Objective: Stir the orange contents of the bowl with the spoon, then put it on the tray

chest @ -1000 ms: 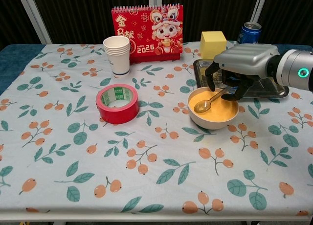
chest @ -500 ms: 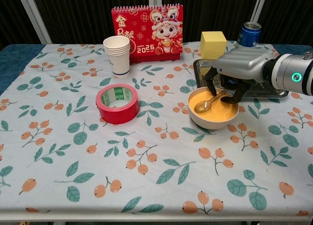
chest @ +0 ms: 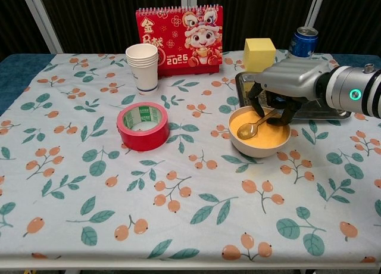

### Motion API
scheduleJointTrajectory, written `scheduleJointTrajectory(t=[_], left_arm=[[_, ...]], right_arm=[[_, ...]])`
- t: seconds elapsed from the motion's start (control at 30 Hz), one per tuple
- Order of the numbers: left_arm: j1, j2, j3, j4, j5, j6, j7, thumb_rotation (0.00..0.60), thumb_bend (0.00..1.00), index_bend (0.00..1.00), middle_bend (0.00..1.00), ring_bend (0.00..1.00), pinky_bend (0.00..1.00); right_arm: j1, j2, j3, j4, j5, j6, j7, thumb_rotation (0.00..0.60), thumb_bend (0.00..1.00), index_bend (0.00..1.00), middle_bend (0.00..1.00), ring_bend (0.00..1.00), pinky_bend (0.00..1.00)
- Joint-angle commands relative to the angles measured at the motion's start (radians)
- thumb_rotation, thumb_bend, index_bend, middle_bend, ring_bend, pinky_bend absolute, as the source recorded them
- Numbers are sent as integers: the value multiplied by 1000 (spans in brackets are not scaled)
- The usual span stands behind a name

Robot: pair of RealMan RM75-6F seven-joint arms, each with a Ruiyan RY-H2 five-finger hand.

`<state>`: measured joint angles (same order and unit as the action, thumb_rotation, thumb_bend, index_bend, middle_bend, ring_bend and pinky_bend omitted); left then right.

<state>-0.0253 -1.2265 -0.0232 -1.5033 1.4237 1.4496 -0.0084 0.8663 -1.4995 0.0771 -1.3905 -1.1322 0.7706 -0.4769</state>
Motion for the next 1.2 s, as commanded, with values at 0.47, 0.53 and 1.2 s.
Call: scheduleJointTrajectory(t=[0.47,0.53,1.2], left_arm=[[0,6,-2,-4,12,11,-4,600,142,186,179,119,125],[1,5,-1,-5,13,13,-4,600,142,186,179,118,125],[2,-2,1,7,13,7,-26,600,143,185,179,119,125]], right_arm=[[66,109,-35,-97,-77,35,-273,600,572,681,923,911,1000],[79,116,-44,-108,-80,37,-335,600,608,687,928,917,1000],[130,28,-89,-10,-109,68,-645,600,686,781,947,935,1000]])
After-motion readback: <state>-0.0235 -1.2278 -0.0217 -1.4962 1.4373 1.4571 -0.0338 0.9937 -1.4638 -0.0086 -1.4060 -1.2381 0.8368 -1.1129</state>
